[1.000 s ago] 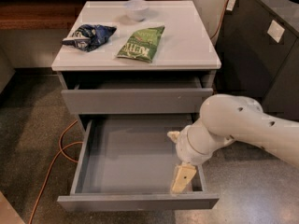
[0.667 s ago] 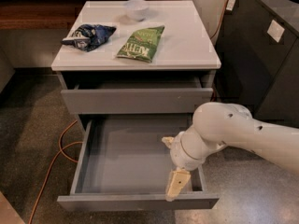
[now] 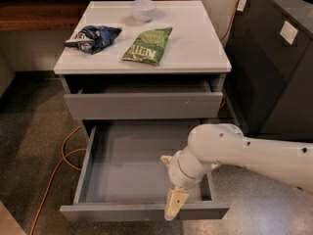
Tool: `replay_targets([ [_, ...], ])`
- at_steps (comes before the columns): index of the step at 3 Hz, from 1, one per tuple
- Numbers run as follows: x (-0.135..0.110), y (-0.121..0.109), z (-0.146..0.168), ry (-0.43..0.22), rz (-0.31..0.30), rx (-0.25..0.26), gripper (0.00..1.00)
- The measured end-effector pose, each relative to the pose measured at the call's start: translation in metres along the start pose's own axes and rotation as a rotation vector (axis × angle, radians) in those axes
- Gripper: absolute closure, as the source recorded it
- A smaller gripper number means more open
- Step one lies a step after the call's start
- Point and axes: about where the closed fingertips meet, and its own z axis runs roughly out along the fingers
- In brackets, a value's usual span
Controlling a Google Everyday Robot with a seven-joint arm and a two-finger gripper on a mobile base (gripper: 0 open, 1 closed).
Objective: Close middle drawer
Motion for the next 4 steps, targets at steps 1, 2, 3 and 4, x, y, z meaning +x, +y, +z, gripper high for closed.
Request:
replay_targets([
  [1,0.001,0.0,0.003,-0.002,-0.006,-0.003,0.0],
  [2,0.002,0.0,0.004,-0.01,-0.025,-0.009,0.0],
  [3,-0.005,0.007,0.031,-0.013,-0.087,-0.068,0.0],
  [4,-0.015,0.013,0.05,-0.02,-0.126,-0.099,0.0],
])
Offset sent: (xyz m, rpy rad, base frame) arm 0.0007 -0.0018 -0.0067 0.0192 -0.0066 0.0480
